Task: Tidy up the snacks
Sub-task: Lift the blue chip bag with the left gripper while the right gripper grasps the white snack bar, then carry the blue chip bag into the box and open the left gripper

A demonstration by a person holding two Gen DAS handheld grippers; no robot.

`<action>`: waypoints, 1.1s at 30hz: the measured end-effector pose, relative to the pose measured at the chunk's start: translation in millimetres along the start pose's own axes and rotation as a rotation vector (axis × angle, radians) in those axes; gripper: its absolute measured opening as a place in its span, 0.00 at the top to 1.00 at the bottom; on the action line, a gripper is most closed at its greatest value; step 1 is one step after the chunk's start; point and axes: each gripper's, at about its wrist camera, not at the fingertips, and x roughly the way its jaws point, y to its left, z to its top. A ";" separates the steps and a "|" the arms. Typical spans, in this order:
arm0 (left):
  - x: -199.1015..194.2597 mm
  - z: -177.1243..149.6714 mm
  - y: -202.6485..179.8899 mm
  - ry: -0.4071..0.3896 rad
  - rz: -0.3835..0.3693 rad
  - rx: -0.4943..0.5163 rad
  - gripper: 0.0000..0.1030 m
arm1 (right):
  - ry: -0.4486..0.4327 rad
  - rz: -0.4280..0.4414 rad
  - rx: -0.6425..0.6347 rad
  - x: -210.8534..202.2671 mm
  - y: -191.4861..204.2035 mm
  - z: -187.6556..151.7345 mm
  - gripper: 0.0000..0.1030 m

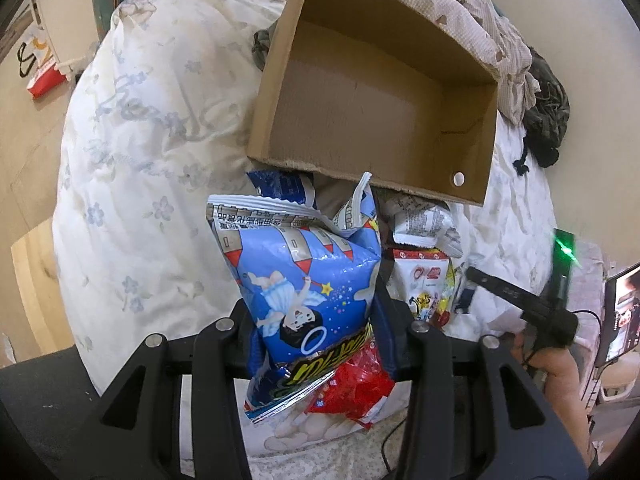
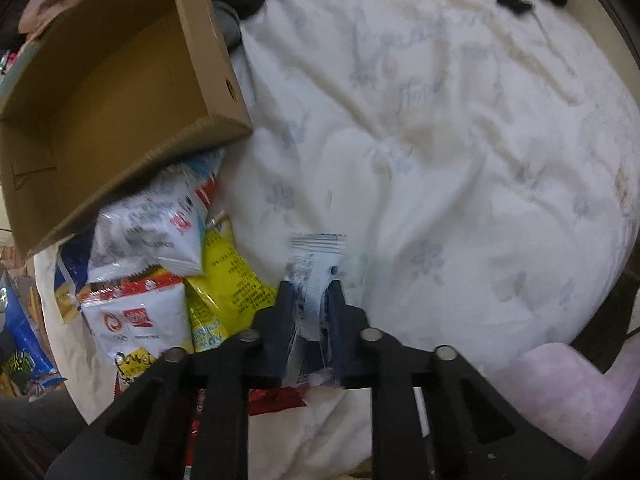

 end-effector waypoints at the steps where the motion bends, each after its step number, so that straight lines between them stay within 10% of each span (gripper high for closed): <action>1: -0.2 0.3 -0.7 -0.004 0.003 -0.001 0.61 | -0.032 0.013 0.001 -8.2 0.1 -0.8 0.83; 16: -26.8 -2.2 -16.0 -0.172 0.062 0.073 0.61 | -0.454 0.470 0.019 -120.3 2.1 -8.8 0.83; 33: -41.1 52.1 -73.0 -0.291 0.125 0.250 0.61 | -0.491 0.495 -0.104 -114.7 42.0 35.6 0.83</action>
